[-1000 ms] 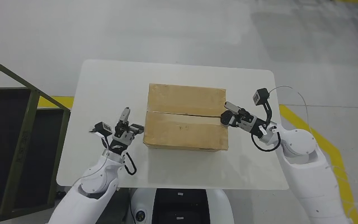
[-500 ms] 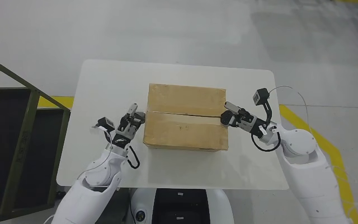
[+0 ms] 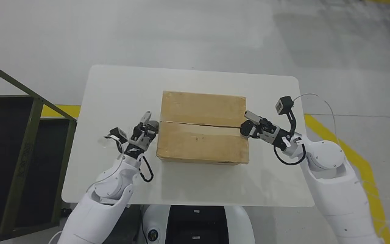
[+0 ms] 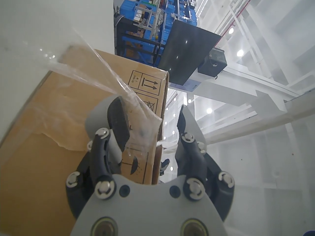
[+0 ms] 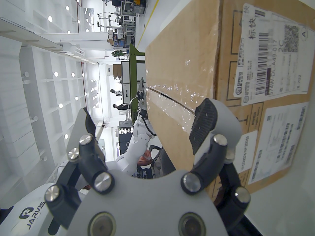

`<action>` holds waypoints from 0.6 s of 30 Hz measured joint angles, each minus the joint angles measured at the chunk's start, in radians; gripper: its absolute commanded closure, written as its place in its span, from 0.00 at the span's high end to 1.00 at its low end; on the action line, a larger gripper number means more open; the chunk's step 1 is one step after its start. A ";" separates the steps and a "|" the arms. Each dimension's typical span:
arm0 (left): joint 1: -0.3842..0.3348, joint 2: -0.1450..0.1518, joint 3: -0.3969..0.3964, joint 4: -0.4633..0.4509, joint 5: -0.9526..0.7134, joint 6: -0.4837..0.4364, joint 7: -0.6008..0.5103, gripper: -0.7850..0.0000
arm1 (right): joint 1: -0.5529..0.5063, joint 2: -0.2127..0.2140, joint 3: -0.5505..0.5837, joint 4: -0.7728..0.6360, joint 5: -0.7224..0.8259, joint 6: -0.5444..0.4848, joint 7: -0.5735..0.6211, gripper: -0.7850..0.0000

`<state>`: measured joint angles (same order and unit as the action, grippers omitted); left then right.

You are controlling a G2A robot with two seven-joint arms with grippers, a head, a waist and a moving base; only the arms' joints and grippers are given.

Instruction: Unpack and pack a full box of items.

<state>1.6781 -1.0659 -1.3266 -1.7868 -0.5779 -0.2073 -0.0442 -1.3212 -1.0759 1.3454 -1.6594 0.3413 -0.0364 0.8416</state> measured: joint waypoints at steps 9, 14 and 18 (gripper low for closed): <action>-0.020 -0.011 -0.002 0.021 -0.026 0.058 -0.013 1.00 | 0.000 0.000 0.000 0.000 0.000 0.000 0.000 1.00; -0.018 -0.017 -0.013 0.014 -0.043 0.040 -0.021 1.00 | 0.000 0.000 0.000 0.000 0.000 0.000 0.000 1.00; -0.007 -0.021 -0.024 0.011 -0.051 0.024 -0.025 0.76 | 0.000 0.000 0.000 0.000 0.000 0.000 0.000 1.00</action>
<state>1.6706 -1.0867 -1.3506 -1.7753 -0.6292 -0.1834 -0.0694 -1.3212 -1.0759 1.3454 -1.6594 0.3413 -0.0364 0.8416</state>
